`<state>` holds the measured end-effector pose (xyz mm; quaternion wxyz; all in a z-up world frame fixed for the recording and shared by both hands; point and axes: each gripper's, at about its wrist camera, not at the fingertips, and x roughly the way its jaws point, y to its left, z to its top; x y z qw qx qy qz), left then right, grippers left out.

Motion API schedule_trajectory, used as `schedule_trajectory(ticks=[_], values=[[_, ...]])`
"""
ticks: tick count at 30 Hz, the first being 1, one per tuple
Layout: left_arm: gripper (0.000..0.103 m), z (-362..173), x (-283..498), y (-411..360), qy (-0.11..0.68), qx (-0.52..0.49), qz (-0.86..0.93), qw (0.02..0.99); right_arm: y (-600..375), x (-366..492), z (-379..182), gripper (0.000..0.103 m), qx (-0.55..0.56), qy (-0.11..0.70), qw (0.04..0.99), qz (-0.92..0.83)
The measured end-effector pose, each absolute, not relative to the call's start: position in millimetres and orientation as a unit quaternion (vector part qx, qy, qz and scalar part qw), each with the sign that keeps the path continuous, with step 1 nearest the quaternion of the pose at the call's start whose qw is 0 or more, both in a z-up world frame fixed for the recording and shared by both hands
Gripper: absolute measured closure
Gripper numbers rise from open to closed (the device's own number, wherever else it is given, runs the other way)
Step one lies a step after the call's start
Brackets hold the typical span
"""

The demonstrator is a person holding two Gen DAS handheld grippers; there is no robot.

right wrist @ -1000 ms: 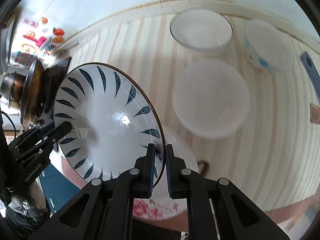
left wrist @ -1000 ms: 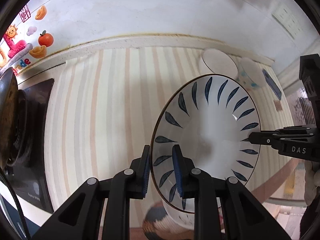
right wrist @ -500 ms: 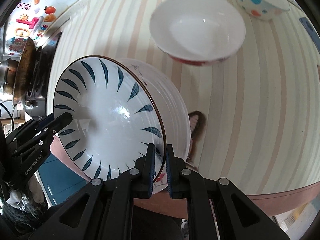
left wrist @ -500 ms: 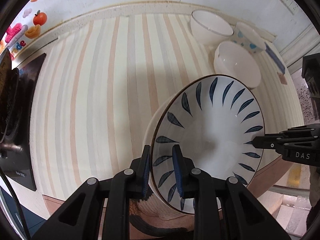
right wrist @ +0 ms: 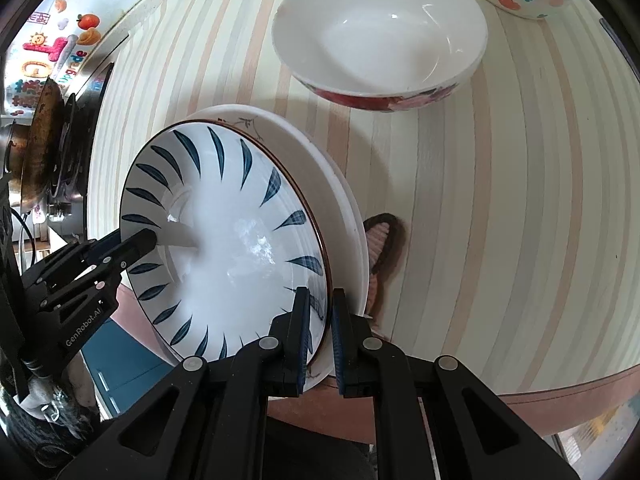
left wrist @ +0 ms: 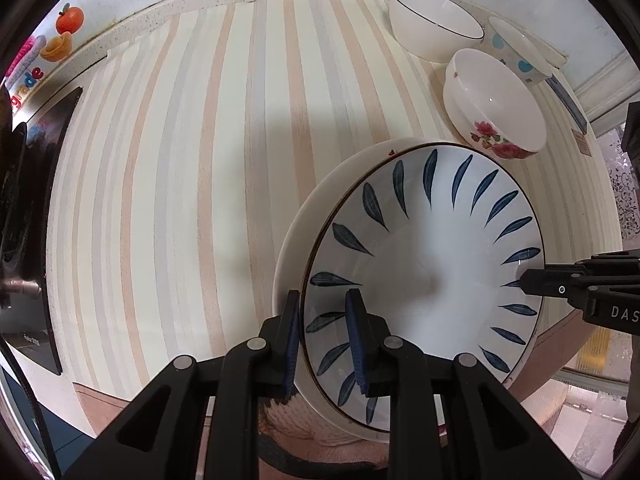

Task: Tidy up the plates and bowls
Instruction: 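Carry the plate stack with both grippers and lower it beside the cat print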

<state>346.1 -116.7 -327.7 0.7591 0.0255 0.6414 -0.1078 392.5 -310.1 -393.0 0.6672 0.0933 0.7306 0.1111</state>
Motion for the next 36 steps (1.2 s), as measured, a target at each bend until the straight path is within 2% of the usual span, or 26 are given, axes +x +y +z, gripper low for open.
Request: schedule_trajectory(ticks=[25,32,36], values=[[0.082,-339,336,-89,0.646,-0.067,-0.098,0.754,-335,380,-380,0.087,0.145,0.705,0.684,0.122],[0.082,-330,329,-83,0.633,-0.057,-0.079,0.768,-331,371,-371,0.082,0.135,0.694,0.698,0.109],[0.082,-310,313,-84,0.610,-0.039,-0.071,0.788,-320,355,-349,0.073,0.108,0.674,0.724,0.096]])
